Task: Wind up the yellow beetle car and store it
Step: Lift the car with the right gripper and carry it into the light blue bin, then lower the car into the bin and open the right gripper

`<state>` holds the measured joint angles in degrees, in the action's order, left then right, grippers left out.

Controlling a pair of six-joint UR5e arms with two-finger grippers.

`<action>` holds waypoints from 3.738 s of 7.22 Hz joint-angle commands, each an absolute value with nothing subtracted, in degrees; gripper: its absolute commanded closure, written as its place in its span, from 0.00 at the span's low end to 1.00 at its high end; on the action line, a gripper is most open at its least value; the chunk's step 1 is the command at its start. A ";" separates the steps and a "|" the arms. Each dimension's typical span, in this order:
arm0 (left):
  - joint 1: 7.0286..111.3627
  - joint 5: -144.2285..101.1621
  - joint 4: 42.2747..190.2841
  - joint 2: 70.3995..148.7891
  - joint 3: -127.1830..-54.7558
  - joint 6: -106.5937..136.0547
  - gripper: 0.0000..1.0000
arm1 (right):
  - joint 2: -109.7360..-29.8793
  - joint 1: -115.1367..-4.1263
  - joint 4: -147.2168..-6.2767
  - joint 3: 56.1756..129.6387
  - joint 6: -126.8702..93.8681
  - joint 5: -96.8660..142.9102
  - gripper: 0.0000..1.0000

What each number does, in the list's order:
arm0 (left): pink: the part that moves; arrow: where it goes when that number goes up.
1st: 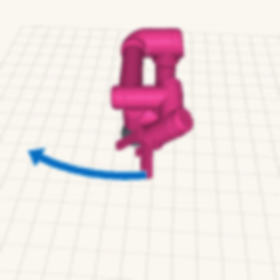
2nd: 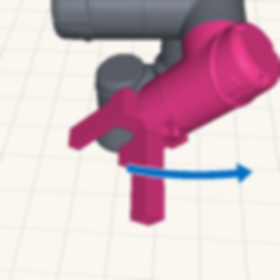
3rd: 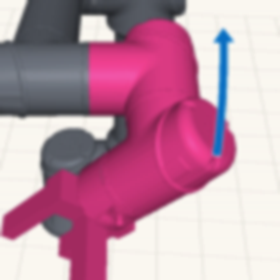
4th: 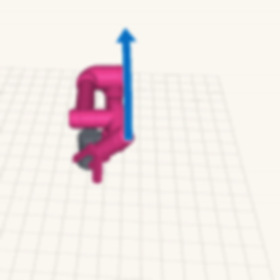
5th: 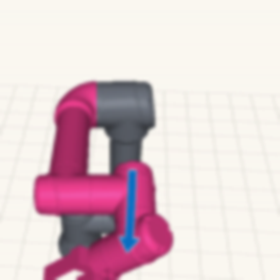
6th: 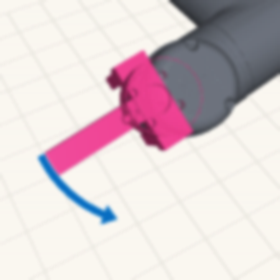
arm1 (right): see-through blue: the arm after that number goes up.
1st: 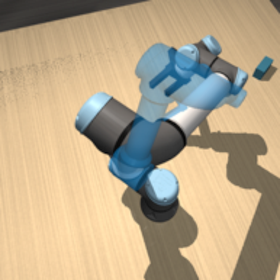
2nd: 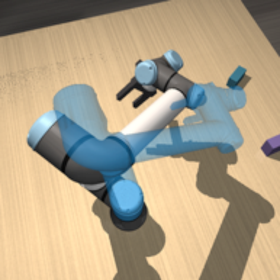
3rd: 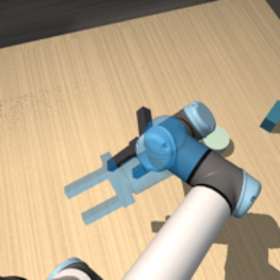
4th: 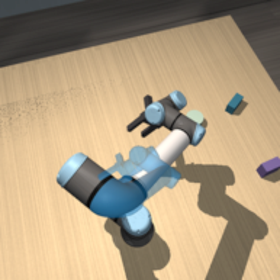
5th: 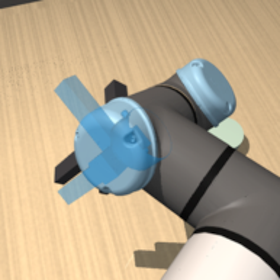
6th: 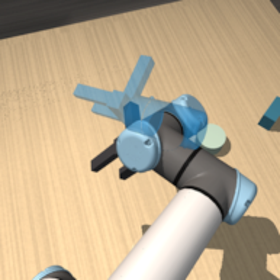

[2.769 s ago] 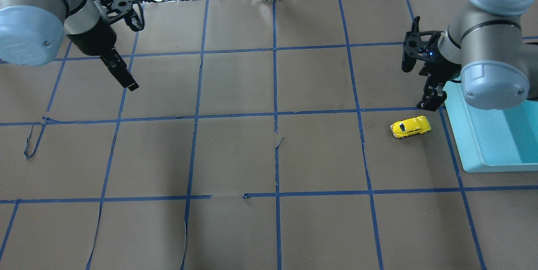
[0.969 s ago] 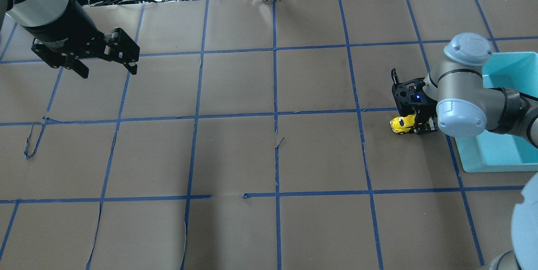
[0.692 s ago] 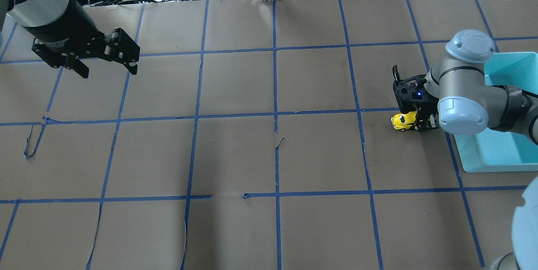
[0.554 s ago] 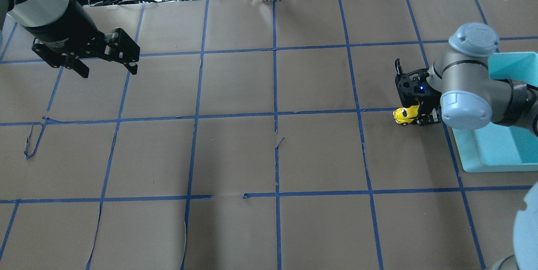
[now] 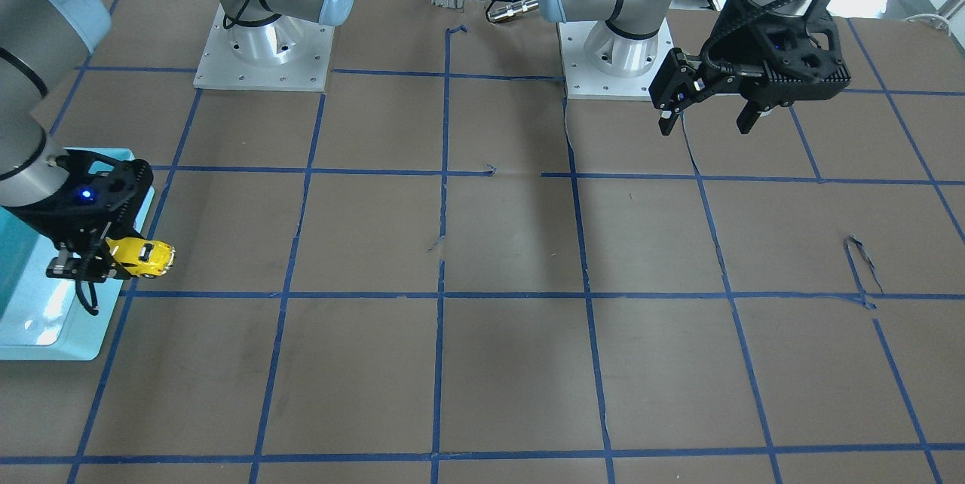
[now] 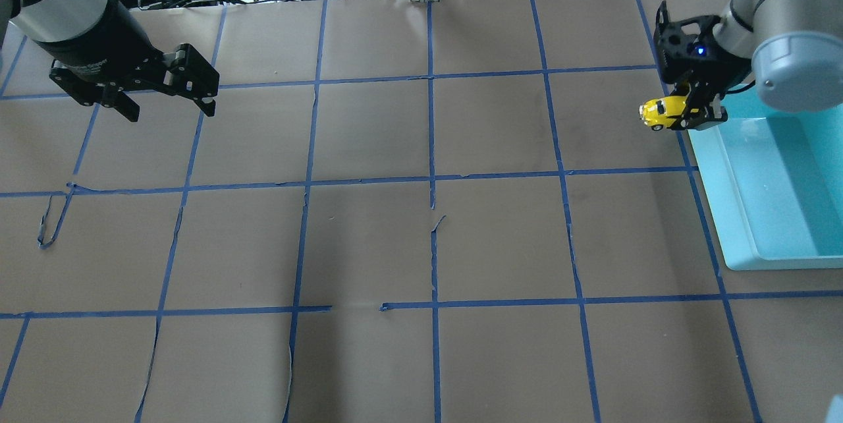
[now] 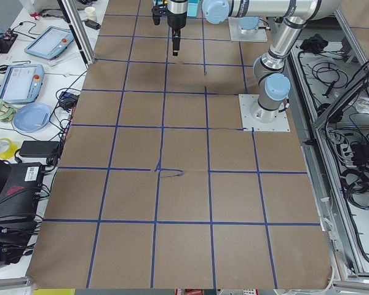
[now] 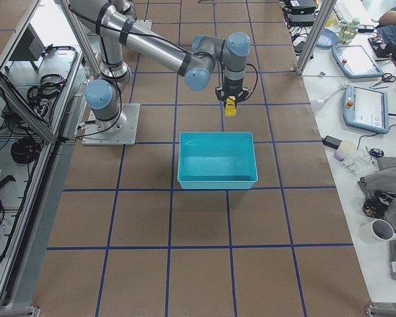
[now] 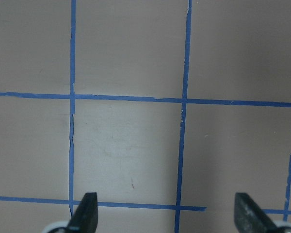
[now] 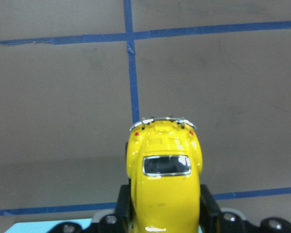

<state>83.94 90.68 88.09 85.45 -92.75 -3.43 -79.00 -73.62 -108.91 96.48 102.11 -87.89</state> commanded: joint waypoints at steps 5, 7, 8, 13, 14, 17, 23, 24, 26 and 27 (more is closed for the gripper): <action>83.94 90.61 88.07 85.43 -92.46 -3.43 0.00 | -75.52 -60.47 -103.31 91.83 111.95 -95.06 1.00; 83.76 90.18 88.07 85.60 -92.20 -3.43 0.00 | -71.82 -59.77 -111.41 96.40 113.02 -99.40 1.00; 83.76 90.35 88.07 85.61 -92.20 -3.43 0.00 | -70.85 -58.98 -114.58 98.85 114.77 -98.97 1.00; 83.85 90.53 88.07 85.34 -92.29 -3.43 0.00 | -69.00 -55.81 -119.53 106.00 115.66 -98.79 0.51; 83.85 90.44 88.07 85.25 -92.29 -3.51 0.00 | -69.08 -55.81 -119.44 106.00 115.23 -98.44 0.01; 83.85 90.53 88.07 85.17 -92.20 -3.51 0.00 | -70.92 -55.90 -121.11 104.51 114.00 -98.26 0.00; 83.85 90.53 88.07 85.08 -92.11 -3.52 0.00 | -89.46 -69.03 -103.75 100.22 38.04 -91.67 0.00; 83.85 90.61 88.07 85.08 -92.11 -3.52 0.00 | -89.47 -75.17 -102.49 96.37 23.61 -91.32 0.00; 83.85 90.70 88.07 84.99 -92.20 -3.52 0.00 | -90.87 -80.85 -101.95 95.80 2.89 -91.23 0.00; 83.85 90.70 88.07 84.99 -92.28 -3.52 0.00 | -91.92 -81.64 -100.82 95.80 -1.36 -91.23 0.00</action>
